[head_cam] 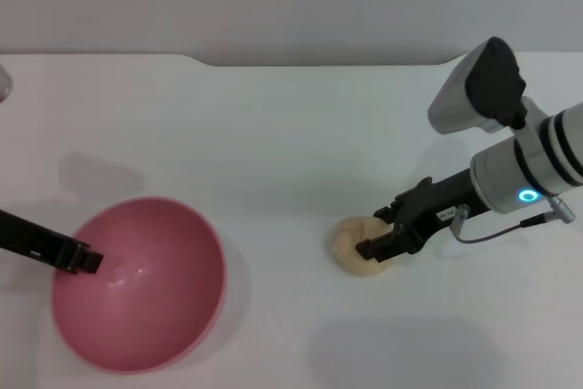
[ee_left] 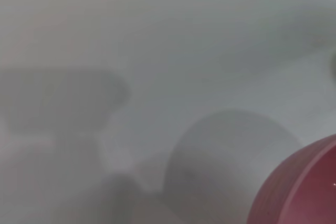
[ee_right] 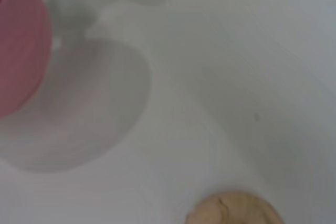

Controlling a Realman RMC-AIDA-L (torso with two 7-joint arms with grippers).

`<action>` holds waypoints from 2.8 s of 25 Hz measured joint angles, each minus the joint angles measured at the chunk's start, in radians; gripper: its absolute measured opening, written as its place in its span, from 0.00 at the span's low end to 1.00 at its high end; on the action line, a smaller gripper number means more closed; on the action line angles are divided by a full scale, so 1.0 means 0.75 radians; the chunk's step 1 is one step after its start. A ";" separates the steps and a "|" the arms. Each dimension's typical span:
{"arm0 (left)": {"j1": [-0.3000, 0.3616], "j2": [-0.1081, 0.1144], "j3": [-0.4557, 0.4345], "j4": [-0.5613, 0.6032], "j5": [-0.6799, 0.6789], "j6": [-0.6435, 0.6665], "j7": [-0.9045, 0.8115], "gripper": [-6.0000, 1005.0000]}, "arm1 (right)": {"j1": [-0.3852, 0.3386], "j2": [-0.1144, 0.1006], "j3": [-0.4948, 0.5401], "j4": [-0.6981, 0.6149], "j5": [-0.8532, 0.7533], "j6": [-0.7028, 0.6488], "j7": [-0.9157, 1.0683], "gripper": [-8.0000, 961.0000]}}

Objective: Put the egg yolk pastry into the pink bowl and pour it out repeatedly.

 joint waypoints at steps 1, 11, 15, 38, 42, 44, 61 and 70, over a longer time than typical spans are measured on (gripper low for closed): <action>-0.007 0.000 0.008 0.000 0.001 0.000 -0.003 0.01 | 0.001 0.000 -0.018 0.009 0.001 0.019 0.000 0.62; -0.084 0.000 0.036 -0.048 0.002 -0.008 -0.026 0.01 | -0.028 -0.007 -0.041 -0.027 0.002 0.062 0.000 0.56; -0.128 -0.001 0.052 -0.101 0.002 -0.016 -0.036 0.01 | -0.039 -0.010 0.027 -0.039 0.002 0.062 0.000 0.52; -0.551 -0.025 0.395 -0.538 -0.019 -0.283 -0.168 0.01 | -0.213 -0.003 0.063 -0.658 0.371 -0.372 -0.240 0.27; -0.571 -0.026 0.413 -0.538 -0.049 -0.311 -0.178 0.01 | -0.181 -0.003 -0.155 -0.631 0.332 -0.363 -0.249 0.24; -0.570 -0.024 0.413 -0.531 -0.063 -0.312 -0.178 0.00 | -0.177 -0.002 -0.181 -0.627 0.316 -0.362 -0.246 0.23; -0.406 -0.012 0.453 -0.453 -0.121 -0.540 -0.123 0.01 | -0.289 -0.006 0.298 -0.611 0.301 -0.325 -0.013 0.66; 0.066 -0.004 0.891 -0.071 -0.330 -1.468 0.167 0.01 | -0.432 -0.009 0.698 -0.519 0.300 -0.337 -0.065 0.66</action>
